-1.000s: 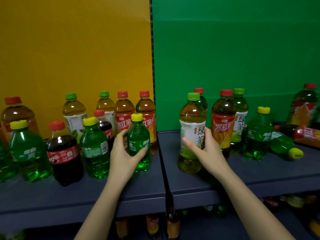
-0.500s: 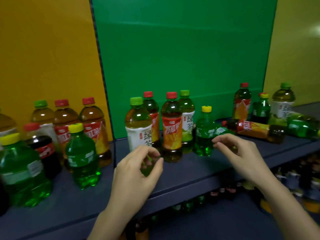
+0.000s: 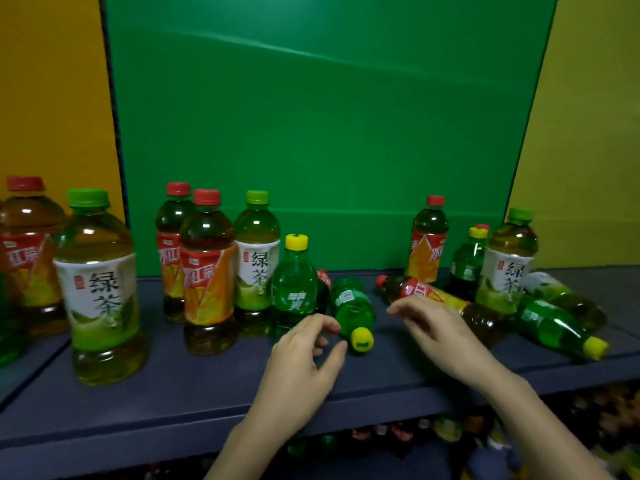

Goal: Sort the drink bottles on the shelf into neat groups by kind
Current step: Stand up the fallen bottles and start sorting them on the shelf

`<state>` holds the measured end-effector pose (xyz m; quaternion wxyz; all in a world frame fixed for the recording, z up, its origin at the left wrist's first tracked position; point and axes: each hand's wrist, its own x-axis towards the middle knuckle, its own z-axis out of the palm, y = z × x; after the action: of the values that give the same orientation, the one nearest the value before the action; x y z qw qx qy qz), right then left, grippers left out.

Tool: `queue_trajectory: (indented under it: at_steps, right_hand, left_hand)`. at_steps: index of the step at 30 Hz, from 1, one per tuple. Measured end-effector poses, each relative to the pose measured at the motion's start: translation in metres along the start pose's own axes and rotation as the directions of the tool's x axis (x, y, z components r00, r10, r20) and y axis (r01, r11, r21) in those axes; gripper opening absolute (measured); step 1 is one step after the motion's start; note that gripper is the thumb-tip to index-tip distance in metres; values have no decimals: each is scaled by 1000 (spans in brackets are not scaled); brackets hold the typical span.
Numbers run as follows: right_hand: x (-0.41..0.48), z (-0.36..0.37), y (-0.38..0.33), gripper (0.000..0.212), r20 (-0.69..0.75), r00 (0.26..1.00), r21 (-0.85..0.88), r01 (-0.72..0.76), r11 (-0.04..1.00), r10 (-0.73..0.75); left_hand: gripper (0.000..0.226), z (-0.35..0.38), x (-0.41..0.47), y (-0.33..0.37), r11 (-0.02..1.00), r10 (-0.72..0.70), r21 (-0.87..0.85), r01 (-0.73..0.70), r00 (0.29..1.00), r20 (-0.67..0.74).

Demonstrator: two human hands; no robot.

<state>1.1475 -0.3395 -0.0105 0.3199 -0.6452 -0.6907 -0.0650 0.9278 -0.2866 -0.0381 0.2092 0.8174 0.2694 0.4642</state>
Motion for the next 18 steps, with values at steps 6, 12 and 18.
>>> queue_trajectory:
  at_steps: [6, 12, 18]
  right_hand:
    - [35, 3, 25, 59, 240, 936, -143, 297, 944, -258]
    - [58, 12, 30, 82, 301, 797, -151, 582, 799, -524]
    - [69, 19, 27, 70, 285, 706, -170, 703, 691, -648]
  left_hand:
    - [25, 43, 41, 13, 989, -141, -47, 137, 985, -101]
    - [37, 56, 91, 16, 942, -336, -62, 330, 934, -122]
    - [43, 66, 132, 3, 804, -535, 234, 547, 837, -116]
